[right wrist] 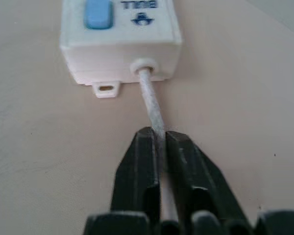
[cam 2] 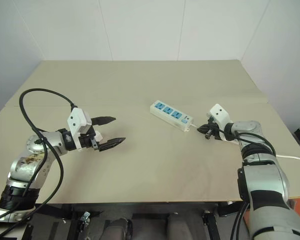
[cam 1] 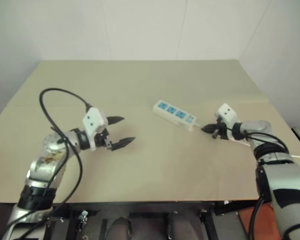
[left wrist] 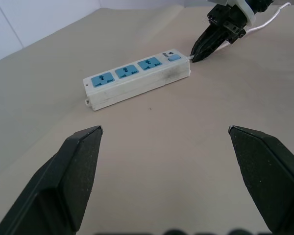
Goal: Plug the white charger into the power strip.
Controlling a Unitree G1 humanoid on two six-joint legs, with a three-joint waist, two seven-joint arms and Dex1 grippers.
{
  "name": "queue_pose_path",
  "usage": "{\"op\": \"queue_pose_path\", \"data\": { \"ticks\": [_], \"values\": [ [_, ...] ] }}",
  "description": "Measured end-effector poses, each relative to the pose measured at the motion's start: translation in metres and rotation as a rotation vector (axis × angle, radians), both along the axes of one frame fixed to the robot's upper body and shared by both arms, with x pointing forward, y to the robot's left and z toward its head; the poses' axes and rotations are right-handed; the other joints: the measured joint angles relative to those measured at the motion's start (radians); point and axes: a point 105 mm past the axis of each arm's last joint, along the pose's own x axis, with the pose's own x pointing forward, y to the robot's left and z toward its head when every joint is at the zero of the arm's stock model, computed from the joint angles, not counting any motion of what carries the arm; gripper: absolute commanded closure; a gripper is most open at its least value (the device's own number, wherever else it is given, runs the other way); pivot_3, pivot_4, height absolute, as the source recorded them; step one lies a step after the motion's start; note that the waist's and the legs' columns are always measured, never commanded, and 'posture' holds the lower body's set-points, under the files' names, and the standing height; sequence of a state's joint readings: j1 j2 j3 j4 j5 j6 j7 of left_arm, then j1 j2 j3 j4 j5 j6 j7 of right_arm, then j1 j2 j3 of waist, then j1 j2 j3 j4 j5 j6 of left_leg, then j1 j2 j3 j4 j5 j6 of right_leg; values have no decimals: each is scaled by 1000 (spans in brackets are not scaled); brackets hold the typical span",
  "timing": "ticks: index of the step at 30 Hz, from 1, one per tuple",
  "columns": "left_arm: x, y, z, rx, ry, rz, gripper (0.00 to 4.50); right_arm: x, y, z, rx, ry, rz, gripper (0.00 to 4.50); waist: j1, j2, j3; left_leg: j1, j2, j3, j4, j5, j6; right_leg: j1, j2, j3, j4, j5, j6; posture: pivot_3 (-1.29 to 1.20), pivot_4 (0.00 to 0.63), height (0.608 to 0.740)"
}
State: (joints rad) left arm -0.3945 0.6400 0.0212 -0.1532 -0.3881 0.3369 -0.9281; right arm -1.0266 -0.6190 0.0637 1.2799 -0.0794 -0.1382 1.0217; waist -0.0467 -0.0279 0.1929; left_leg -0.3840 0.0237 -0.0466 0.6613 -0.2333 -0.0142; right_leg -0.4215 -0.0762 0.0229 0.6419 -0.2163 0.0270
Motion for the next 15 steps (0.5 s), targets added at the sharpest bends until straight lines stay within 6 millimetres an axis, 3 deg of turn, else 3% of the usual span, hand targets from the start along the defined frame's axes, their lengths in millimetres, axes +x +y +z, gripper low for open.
{"op": "queue_pose_path", "data": {
  "ticks": [8,12,15],
  "values": [
    [1,-4,7,-11,-18,-19,0,-11,11,-3,-36,-64,144,4491,0,0,0,0,0,0,0,0,0,0,0,0,0,0,0,0,150,740],
    [0,-5,5,-5,-7,-37,0,-29,15,-7,-21,-114,250,4491,2,0,0,0,0,0,0,0,0,0,0,0,0,0,0,0,150,740],
    [-1,-8,1,15,10,-67,0,-56,11,-12,-2,-133,323,4491,11,0,0,-1,0,-1,0,0,0,0,0,0,0,0,1,0,150,740]
  ]
}}
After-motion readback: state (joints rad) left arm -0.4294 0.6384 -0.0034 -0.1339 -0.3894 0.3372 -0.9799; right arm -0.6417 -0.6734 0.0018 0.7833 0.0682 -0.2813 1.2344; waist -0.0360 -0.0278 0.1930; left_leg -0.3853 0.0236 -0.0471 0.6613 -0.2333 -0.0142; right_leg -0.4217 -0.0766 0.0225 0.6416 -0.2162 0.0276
